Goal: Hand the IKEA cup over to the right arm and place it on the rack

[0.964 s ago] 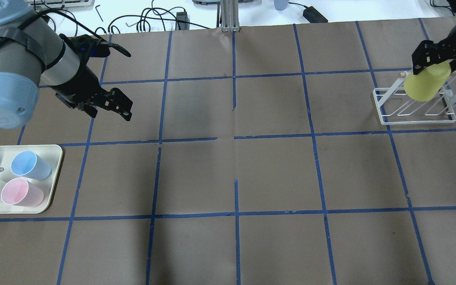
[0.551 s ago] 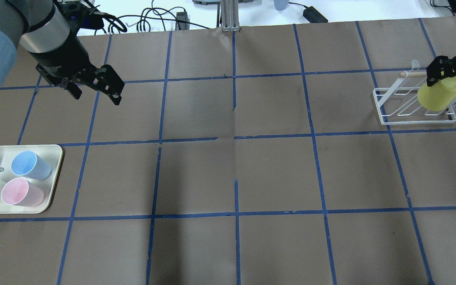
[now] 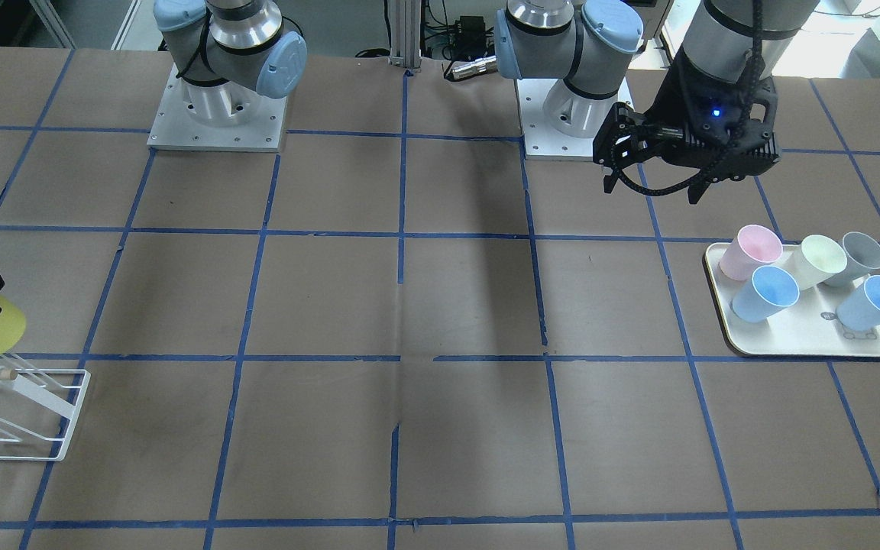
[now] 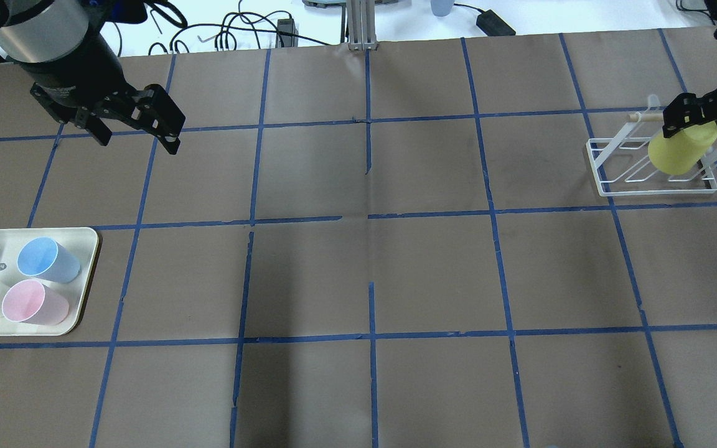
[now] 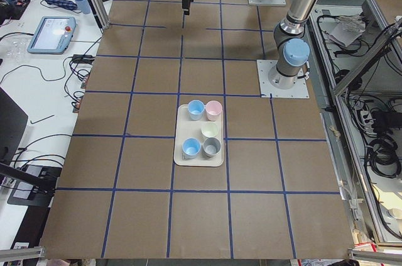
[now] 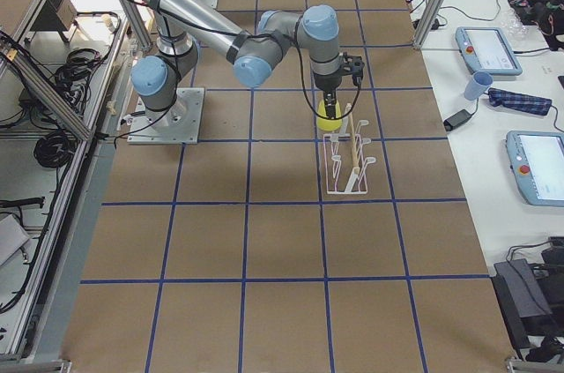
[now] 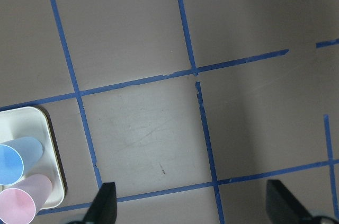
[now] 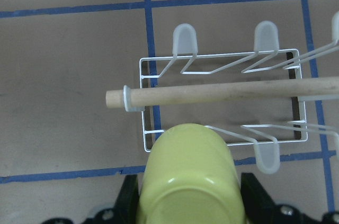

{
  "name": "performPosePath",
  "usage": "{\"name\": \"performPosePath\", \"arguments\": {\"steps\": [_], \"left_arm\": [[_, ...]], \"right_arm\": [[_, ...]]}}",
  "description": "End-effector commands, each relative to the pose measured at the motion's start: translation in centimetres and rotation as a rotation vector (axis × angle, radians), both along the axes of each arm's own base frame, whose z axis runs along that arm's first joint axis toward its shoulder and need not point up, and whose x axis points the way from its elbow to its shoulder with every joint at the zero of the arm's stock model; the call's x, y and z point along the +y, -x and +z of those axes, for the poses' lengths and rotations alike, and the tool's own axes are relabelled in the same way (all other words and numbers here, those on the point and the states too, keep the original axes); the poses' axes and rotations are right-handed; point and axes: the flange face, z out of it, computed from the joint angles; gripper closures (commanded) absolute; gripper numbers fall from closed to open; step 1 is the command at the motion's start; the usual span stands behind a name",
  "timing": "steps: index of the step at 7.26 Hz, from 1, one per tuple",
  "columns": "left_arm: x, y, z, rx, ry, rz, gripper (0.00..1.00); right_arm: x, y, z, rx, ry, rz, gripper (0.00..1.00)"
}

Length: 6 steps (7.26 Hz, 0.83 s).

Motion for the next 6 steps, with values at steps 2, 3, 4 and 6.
{"name": "performPosePath", "arguments": {"steps": [2,3,4,6], "left_arm": [[0.1,0.1,0.5,0.005,0.006,0.082,0.00],[0.1,0.1,0.5,0.005,0.004,0.083,0.00],[0.1,0.0,0.3,0.005,-0.002,0.084,0.00],[0.0,0.0,0.3,0.003,-0.002,0.084,0.00]], "right_arm": [[-1.2,0.4,-2.5,-0.020,-0.023,0.005,0.75],[-1.7,0.2,-3.0,-0.023,-0.006,0.013,0.13],[-1.9,0.3,-3.4,-0.025,-0.010,0.014,0.00],[-1.9,0.4,-2.7,-0.021,-0.007,0.016,0.00]]}}
